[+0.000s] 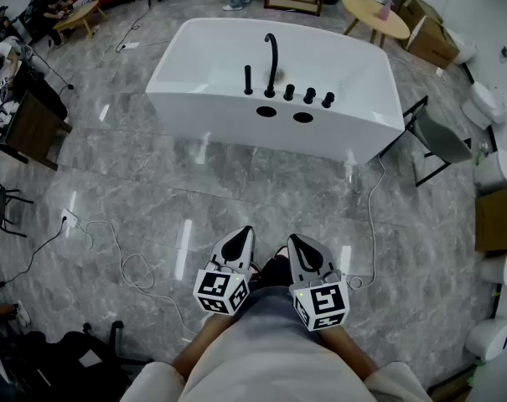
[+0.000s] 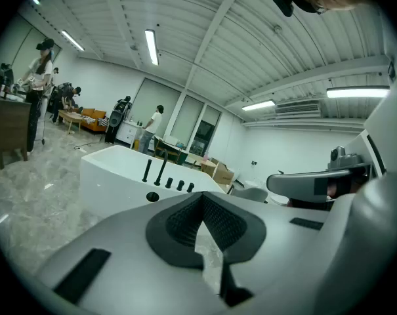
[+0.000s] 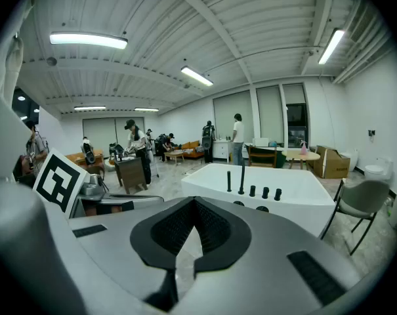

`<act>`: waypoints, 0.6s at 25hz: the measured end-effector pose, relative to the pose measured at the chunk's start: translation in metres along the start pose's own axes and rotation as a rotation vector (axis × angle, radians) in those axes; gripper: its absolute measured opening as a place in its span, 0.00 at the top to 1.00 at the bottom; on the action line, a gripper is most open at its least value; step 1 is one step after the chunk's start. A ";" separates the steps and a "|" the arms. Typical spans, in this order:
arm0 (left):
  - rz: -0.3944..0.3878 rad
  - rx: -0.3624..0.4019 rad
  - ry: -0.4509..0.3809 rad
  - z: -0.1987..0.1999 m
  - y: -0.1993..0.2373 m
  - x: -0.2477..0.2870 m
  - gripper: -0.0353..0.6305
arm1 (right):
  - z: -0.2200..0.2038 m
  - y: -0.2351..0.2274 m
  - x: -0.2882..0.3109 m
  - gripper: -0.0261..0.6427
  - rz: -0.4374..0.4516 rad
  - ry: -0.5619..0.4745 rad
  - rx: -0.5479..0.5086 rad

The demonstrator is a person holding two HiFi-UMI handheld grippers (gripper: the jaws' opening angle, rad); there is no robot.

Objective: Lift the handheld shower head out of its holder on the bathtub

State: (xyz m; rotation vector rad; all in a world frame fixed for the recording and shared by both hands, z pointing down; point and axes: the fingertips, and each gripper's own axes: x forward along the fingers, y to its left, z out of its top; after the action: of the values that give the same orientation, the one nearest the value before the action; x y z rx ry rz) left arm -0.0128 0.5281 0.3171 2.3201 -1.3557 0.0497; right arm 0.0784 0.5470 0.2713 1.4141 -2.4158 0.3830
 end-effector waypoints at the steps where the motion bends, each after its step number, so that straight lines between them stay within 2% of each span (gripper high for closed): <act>1: -0.001 0.001 0.002 0.000 0.000 -0.001 0.94 | 0.000 0.001 0.000 0.93 0.000 -0.003 0.001; 6: -0.005 0.015 -0.007 0.007 -0.003 0.006 0.94 | 0.003 -0.003 0.003 0.93 0.004 -0.019 -0.003; 12: -0.012 0.007 -0.013 0.029 -0.015 0.045 0.94 | 0.013 -0.041 0.008 0.93 0.009 -0.030 0.032; 15: 0.003 0.011 -0.014 0.040 -0.017 0.063 0.94 | 0.026 -0.060 0.015 0.93 0.033 -0.069 0.040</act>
State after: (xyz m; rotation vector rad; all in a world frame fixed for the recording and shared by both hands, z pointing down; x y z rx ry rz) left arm 0.0264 0.4674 0.2909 2.3320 -1.3688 0.0428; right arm 0.1206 0.4969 0.2574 1.4282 -2.5031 0.3992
